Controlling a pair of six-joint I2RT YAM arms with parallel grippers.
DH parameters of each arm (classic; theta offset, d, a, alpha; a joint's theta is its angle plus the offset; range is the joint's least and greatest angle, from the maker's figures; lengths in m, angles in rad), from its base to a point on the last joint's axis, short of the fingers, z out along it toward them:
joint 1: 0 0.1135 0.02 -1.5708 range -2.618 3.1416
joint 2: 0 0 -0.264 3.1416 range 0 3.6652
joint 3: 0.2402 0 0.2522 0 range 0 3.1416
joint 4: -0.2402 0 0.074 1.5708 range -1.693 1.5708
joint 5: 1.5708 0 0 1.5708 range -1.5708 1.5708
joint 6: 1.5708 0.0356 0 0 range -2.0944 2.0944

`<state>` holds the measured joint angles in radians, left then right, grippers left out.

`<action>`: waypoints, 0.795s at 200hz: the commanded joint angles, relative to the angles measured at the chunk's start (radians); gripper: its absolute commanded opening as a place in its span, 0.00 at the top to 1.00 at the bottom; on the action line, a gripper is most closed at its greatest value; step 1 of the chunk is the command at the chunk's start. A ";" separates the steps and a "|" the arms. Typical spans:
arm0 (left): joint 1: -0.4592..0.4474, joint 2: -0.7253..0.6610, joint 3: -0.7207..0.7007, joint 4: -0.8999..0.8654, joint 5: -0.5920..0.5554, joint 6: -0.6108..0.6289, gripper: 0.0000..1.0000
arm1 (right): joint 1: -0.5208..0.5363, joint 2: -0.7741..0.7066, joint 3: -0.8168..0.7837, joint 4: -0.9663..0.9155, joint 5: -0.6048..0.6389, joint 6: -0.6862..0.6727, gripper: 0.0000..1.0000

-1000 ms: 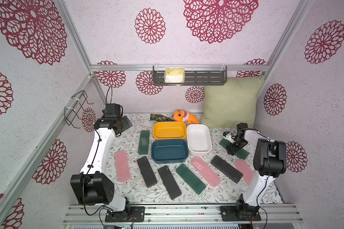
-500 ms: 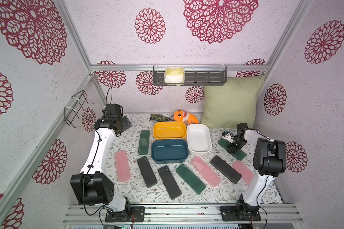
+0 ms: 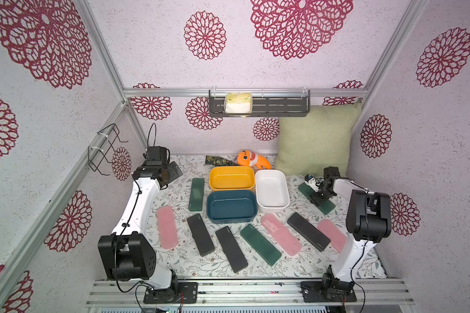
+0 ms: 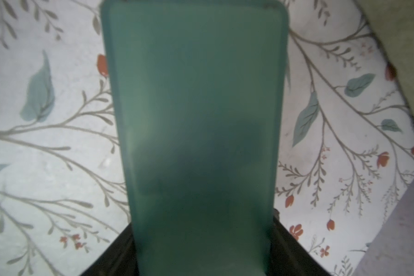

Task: Place the pencil cases by color into the storage box
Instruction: Pick up the pencil case from the center of the board, then place the pencil case at the storage box.

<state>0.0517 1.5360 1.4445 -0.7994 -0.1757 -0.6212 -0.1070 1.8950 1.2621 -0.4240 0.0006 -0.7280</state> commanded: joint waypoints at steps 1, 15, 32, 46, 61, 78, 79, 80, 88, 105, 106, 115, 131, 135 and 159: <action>0.007 0.015 0.000 0.045 0.022 0.022 0.03 | 0.017 -0.125 0.012 0.076 -0.042 0.112 0.59; 0.007 0.010 -0.008 0.056 0.027 0.025 0.03 | 0.021 -0.173 0.012 0.087 -0.058 0.173 0.59; 0.006 0.001 -0.018 0.065 0.030 0.033 0.03 | 0.031 -0.228 0.004 0.093 -0.066 0.240 0.59; 0.007 -0.005 -0.022 0.067 0.031 0.037 0.03 | 0.043 -0.265 0.003 0.086 -0.062 0.295 0.59; 0.007 -0.010 -0.027 0.066 0.035 0.043 0.03 | 0.061 -0.292 0.012 0.060 -0.050 0.359 0.59; 0.007 -0.013 -0.031 0.065 0.045 0.047 0.03 | 0.088 -0.314 0.030 0.021 -0.030 0.439 0.59; 0.008 -0.013 -0.032 0.065 0.046 0.047 0.03 | 0.090 -0.314 0.031 0.019 -0.028 0.443 0.59; 0.007 -0.014 -0.032 0.066 0.046 0.047 0.03 | 0.093 -0.315 0.030 0.016 -0.027 0.447 0.59; 0.007 -0.017 -0.033 0.066 0.052 0.048 0.03 | 0.107 -0.323 0.034 0.000 -0.016 0.484 0.59; 0.005 -0.022 -0.035 0.068 0.065 0.052 0.03 | 0.154 -0.336 0.044 -0.031 0.011 0.571 0.59; 0.005 -0.022 -0.035 0.068 0.066 0.052 0.03 | 0.156 -0.336 0.045 -0.033 0.013 0.576 0.59; 0.005 -0.023 -0.036 0.072 0.073 0.054 0.03 | 0.182 -0.339 0.054 -0.046 0.019 0.624 0.59; 0.004 -0.030 -0.042 0.084 0.085 0.056 0.03 | 0.228 -0.339 0.074 -0.060 0.021 0.706 0.59; 0.004 -0.031 -0.044 0.087 0.089 0.055 0.03 | 0.240 -0.337 0.081 -0.063 0.019 0.726 0.59; -0.001 -0.028 -0.050 0.106 0.109 0.054 0.03 | 0.314 -0.317 0.113 -0.055 0.011 0.832 0.60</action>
<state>0.0517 1.5352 1.4055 -0.7364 -0.0982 -0.5770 0.1474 1.5955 1.3102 -0.4854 0.0040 -0.0700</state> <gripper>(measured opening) 0.975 0.720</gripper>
